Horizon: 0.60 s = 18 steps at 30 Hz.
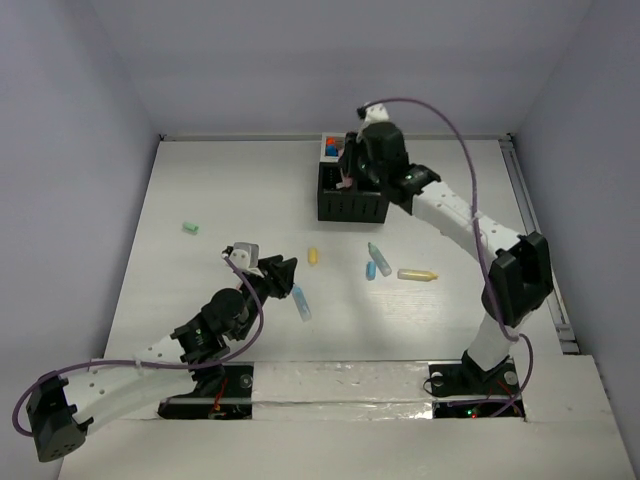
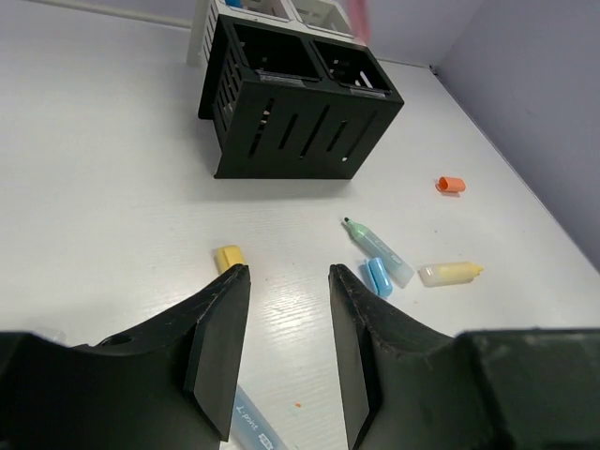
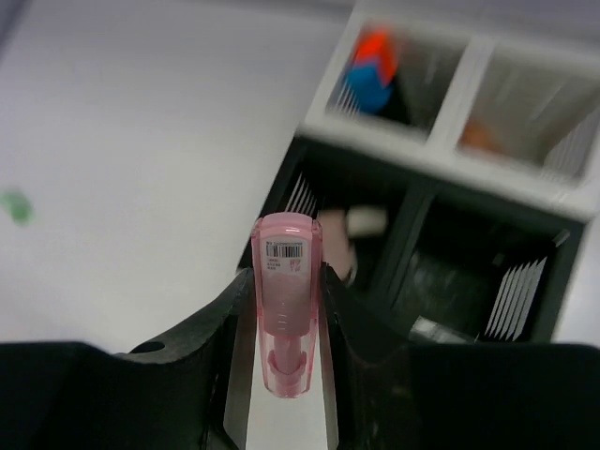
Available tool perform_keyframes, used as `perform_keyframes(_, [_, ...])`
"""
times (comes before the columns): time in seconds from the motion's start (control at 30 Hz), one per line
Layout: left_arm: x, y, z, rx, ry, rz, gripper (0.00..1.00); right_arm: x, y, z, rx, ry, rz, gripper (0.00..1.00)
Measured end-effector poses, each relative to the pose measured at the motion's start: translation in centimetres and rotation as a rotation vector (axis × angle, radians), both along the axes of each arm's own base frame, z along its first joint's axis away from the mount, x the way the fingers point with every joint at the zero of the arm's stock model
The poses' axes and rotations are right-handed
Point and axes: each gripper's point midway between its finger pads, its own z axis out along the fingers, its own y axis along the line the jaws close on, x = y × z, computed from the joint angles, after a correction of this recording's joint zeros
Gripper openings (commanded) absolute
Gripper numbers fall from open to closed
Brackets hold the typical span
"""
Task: Sort the stationery into containers
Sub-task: Pick up the pen from the center of the board, then place the pen in the storage box.
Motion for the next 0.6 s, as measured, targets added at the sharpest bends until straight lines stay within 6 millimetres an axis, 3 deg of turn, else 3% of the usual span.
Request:
perform_keyframes(0.07, [0.0, -0.1, -0.1, 0.004, 0.003, -0.001, 0.36, 3.4, -1.8, 4.3, 0.072, -0.114, -0.060, 0.11])
perform_keyframes(0.13, [0.0, -0.2, -0.2, 0.007, 0.005, -0.006, 0.36, 6.4, -3.7, 7.1, 0.117, -0.199, -0.118, 0.11])
perform_keyframes(0.23, [-0.1, -0.4, -0.3, 0.010, 0.007, -0.019, 0.36, 11.1, -6.5, 9.1, 0.153, -0.296, -0.200, 0.11])
perform_keyframes(0.33, [-0.1, -0.5, -0.5, 0.015, 0.010, -0.026, 0.36, 15.6, -8.6, 8.5, 0.150, -0.331, -0.260, 0.12])
perform_keyframes(0.43, [-0.1, -0.6, -0.5, 0.014, 0.010, -0.027, 0.37, 19.1, -10.1, 6.0, 0.121, -0.322, -0.296, 0.12])
perform_keyframes(0.6, [0.0, -0.7, -0.7, 0.017, 0.012, -0.026, 0.36, 20.8, -10.4, 0.8, 0.065, -0.262, -0.298, 0.12])
